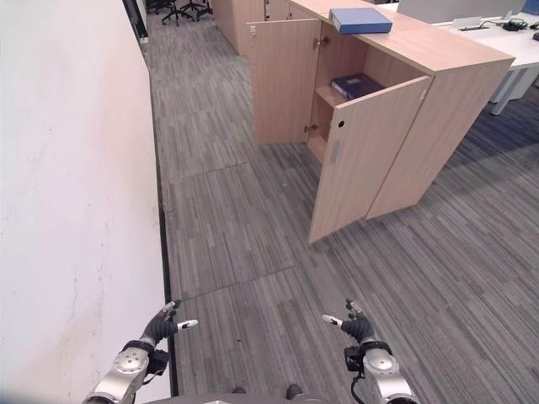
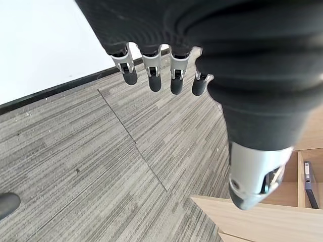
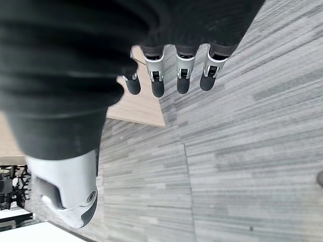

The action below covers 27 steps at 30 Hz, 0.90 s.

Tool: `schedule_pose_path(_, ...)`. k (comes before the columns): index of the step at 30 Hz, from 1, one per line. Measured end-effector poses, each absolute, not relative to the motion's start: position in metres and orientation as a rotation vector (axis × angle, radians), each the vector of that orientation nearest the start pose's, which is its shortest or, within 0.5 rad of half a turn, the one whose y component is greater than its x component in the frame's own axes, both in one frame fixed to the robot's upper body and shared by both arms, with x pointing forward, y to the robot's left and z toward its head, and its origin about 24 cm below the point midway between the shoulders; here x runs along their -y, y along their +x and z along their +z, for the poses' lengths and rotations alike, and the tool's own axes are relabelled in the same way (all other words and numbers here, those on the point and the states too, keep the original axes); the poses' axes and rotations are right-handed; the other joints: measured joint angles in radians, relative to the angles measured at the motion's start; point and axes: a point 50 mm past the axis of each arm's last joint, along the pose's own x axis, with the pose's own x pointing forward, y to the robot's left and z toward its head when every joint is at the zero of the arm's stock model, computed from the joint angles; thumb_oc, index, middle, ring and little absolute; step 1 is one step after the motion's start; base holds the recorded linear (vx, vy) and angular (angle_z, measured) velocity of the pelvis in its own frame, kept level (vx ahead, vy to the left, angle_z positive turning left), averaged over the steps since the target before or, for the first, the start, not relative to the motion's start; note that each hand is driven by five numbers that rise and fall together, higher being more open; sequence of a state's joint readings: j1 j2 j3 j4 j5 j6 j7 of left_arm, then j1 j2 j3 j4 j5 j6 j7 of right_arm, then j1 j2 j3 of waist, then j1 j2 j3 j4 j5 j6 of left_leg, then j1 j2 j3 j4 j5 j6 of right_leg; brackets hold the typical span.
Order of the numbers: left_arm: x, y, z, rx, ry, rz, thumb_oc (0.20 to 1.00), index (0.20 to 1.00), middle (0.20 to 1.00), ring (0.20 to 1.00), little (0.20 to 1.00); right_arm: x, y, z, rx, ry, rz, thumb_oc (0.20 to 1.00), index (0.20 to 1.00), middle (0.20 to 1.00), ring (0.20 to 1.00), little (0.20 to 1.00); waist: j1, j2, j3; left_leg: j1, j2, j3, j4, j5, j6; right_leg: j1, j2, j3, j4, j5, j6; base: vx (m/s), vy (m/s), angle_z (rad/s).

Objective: Put the empty folder in the office cabinet

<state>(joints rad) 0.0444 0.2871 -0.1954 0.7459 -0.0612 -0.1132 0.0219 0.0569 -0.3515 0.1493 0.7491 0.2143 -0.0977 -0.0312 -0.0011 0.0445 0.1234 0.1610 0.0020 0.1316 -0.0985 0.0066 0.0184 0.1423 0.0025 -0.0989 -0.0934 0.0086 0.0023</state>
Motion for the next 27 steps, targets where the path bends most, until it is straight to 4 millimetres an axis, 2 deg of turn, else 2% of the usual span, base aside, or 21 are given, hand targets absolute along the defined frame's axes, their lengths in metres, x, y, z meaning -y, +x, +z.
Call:
schedule_pose_path(12, -0.217, 0.162, -0.116, -0.756, 0.273, -0.038, 1.000, 1.000, 1.000, 1.000, 1.000, 0.250, 0.144, -0.119, -0.837, -0.193, -0.118, 1.000, 1.000, 1.000, 1.000, 1.000, -0.001, -0.015, -0.004, 0.000, -0.001, -0.006, 0.008, 0.002, -0.002, 0.003, 0.000, -0.003, 0.000, 0.003, -0.005, 0.00, -0.016, 0.01)
schedule_pose_path(27, -0.220, 0.158, -0.119, -0.775, 0.271, -0.030, 1.000, 1.000, 1.000, 1.000, 1.000, 0.251, 0.134, -0.123, -0.866, -0.188, -0.121, 1.000, 1.000, 1.000, 1.000, 1.000, -0.016, -0.017, -0.012, 0.001, 0.005, -0.006, 0.009, 0.005, -0.008, 0.002, 0.006, 0.000, 0.000, -0.001, -0.002, 0.00, -0.082, 0.00)
